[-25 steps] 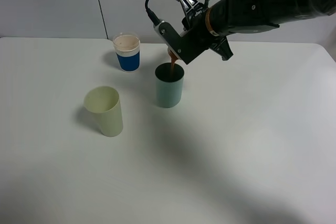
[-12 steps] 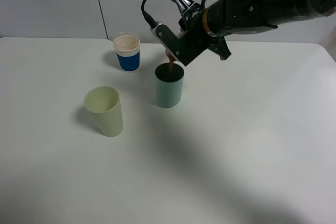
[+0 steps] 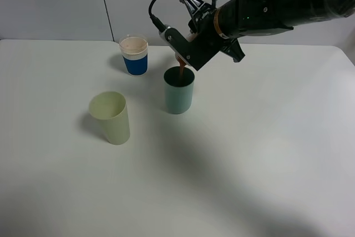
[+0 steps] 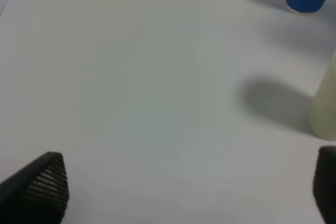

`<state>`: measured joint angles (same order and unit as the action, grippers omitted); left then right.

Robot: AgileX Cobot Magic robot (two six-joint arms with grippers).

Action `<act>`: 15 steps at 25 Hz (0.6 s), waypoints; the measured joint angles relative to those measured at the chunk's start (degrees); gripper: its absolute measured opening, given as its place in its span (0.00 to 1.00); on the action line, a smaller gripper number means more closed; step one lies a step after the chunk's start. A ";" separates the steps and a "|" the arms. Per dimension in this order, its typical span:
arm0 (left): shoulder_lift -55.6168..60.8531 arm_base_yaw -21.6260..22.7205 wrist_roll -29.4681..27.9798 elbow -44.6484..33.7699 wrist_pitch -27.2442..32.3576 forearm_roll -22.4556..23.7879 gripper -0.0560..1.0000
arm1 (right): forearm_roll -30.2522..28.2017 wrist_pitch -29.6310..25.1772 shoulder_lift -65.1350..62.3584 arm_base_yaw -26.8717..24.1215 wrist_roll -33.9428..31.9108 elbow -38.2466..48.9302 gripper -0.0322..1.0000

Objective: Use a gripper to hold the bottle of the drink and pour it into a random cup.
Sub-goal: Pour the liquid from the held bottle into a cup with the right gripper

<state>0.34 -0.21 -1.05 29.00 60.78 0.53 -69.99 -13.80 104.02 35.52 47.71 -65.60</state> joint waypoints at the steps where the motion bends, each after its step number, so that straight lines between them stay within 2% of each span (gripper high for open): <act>1: 0.00 0.00 0.00 0.00 0.00 0.00 0.93 | -0.06 0.00 0.00 0.00 0.00 0.00 0.38; 11: 0.00 0.00 0.00 0.00 0.00 0.00 0.93 | -1.55 0.00 0.00 0.00 0.14 -1.42 0.38; 15: 0.00 0.00 0.00 0.00 0.00 0.00 0.93 | -1.85 0.00 0.00 0.00 2.43 -1.52 0.38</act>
<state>0.34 -0.21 -1.05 29.00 60.78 0.53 -71.84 -13.80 104.02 35.52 50.14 -67.13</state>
